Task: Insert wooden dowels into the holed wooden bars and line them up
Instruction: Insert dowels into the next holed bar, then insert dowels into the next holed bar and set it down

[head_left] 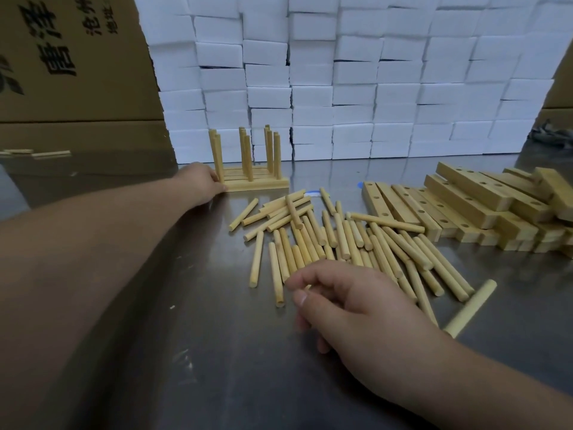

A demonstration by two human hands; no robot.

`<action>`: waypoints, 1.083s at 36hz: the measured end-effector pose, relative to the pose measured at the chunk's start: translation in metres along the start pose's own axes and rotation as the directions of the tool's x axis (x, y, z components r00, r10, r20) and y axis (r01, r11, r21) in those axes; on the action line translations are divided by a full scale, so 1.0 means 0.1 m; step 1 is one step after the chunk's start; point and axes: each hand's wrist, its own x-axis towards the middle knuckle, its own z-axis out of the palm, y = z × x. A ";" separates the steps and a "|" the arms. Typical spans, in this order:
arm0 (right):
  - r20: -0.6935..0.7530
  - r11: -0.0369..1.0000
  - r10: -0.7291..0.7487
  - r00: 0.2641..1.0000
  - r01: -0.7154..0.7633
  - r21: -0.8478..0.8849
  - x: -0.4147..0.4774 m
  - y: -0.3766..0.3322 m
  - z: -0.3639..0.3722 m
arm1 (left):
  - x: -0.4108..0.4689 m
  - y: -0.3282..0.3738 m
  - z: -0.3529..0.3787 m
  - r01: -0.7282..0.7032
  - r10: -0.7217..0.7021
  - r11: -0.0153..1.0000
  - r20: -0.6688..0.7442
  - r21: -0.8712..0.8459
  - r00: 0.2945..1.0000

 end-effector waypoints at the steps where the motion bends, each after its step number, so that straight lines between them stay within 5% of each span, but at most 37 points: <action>1: 0.006 1.000 0.007 1.000 -0.007 0.003 0.00 0.00 0.00 | 0.00 0.00 0.00 0.008 -0.008 1.000 -0.008 0.004 1.000; 15: 0.002 1.000 0.004 1.000 -0.004 0.008 0.02 0.04 0.00 | -0.23 0.14 -0.06 0.114 -0.111 0.977 -0.027 0.181 0.993; 24: -0.031 1.000 0.017 0.999 -0.017 -0.003 0.01 0.03 0.02 | -0.84 0.28 -0.07 -0.089 0.086 0.994 0.038 0.070 0.996; 28: -0.049 0.999 0.031 0.998 -0.032 -0.015 0.02 0.01 0.03 | -1.07 0.31 -0.05 -0.077 0.065 0.993 0.122 0.093 0.990; 33: -0.067 1.000 0.002 0.998 -0.004 -0.030 0.01 0.00 0.04 | -1.18 0.39 -0.05 -0.009 0.002 0.991 0.053 0.133 0.999; 39: -0.135 0.999 -0.037 0.990 0.032 -0.042 0.00 0.00 0.03 | -1.31 0.45 -0.10 0.081 -0.120 0.960 -0.133 -0.268 0.984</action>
